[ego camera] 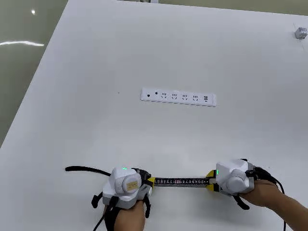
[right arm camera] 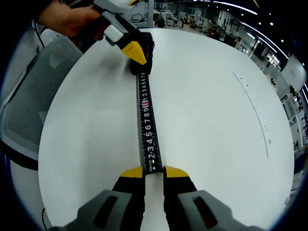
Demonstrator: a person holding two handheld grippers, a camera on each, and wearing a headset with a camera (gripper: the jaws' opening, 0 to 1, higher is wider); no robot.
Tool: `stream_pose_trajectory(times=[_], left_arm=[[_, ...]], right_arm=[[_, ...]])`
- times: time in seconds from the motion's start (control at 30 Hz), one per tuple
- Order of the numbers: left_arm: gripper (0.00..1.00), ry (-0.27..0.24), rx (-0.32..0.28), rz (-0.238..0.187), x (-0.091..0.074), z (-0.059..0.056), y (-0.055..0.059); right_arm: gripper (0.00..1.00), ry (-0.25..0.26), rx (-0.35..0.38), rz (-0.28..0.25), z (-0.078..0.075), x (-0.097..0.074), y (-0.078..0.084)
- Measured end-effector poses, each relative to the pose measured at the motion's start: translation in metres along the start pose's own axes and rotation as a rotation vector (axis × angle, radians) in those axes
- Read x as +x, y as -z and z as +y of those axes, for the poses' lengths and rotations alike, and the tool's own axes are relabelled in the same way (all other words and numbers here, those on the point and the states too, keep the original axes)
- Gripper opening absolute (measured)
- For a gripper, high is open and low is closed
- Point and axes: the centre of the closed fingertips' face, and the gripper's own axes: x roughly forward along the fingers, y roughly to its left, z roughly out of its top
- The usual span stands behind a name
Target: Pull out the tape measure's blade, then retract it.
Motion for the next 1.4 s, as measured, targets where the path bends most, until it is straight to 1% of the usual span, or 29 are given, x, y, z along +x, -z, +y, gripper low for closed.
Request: stream_pose_trajectory(times=[0.33,0.57,0.9,1.03,1.23,1.4], left_arm=[[0.62,0.0,-0.002,0.002,0.0,0.0,0.0],[0.62,0.0,-0.002,0.002,0.0,0.0,0.0],[0.62,-0.001,-0.002,0.003,0.0,0.0,0.0],[0.62,-0.002,-0.002,0.002,0.0,0.0,0.0],[0.62,-0.001,0.001,0.001,0.0,0.0,0.0],[0.62,-0.001,0.0,0.002,-0.001,0.0,0.0]], right_arm=[[0.12,-0.005,-0.018,-0.009,0.001,0.005,-0.012],[0.13,-0.007,-0.022,-0.011,0.002,0.008,-0.017],[0.13,-0.012,-0.026,-0.027,0.003,0.014,-0.032],[0.13,-0.013,-0.026,-0.032,0.003,0.016,-0.035],[0.13,-0.018,-0.031,-0.045,0.004,0.023,-0.047],[0.13,-0.021,-0.035,-0.049,0.005,0.024,-0.052]])
